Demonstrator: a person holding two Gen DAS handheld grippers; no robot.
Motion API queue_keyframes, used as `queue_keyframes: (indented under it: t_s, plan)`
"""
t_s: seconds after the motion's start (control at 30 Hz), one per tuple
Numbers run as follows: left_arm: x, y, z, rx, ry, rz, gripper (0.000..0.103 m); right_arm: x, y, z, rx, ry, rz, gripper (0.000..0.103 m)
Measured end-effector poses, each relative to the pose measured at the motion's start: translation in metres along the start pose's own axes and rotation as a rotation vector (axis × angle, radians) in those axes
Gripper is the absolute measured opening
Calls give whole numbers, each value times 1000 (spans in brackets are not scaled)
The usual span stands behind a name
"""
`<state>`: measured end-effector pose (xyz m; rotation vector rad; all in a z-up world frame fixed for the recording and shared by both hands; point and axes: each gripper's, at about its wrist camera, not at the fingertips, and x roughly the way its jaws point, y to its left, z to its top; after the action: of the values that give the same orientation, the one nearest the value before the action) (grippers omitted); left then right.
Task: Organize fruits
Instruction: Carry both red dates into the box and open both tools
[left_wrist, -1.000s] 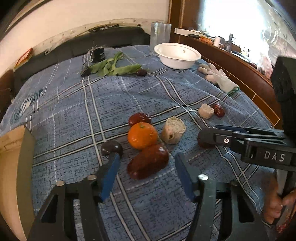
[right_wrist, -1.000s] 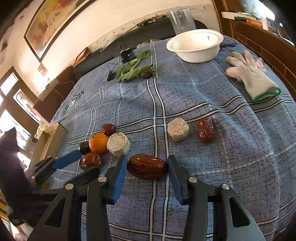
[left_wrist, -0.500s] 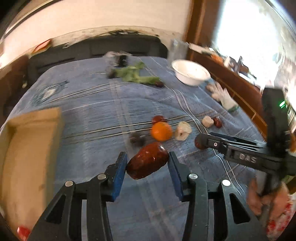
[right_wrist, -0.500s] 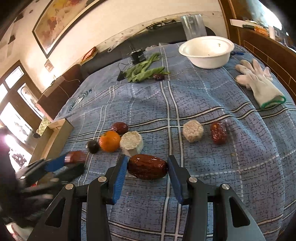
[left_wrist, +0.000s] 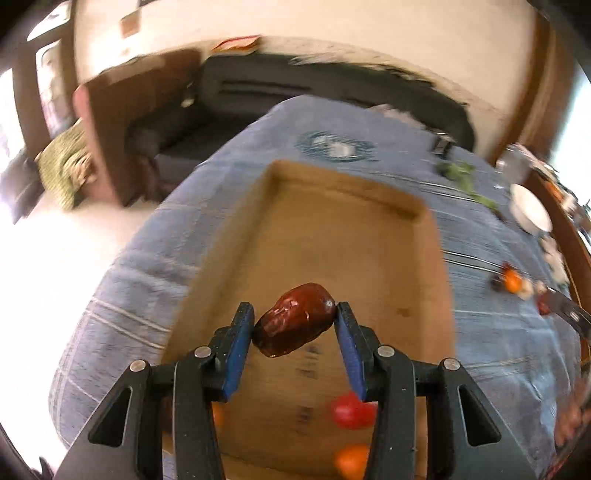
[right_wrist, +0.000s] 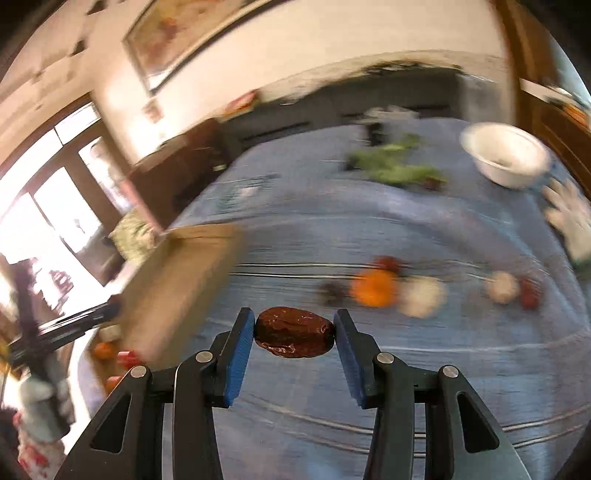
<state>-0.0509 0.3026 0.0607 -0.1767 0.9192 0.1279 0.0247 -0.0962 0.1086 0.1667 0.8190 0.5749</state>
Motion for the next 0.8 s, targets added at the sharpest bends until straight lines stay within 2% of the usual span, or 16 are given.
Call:
queue_keyframes:
  t_s: [0.13,0.3,0.53,0.8]
  plan:
    - [14,13,4,-1,34,43,44,34,65,4,-102,70,89,49]
    - [36,17,6,2,91,68,44,95,129,-8,-200,186,128,49]
    - [42,23,3,-18,103,28,45,146,155,-23,-239,278,116,50]
    - [22,35,2,-95,48,-18,46,152,161,-26,-259,262,92,50]
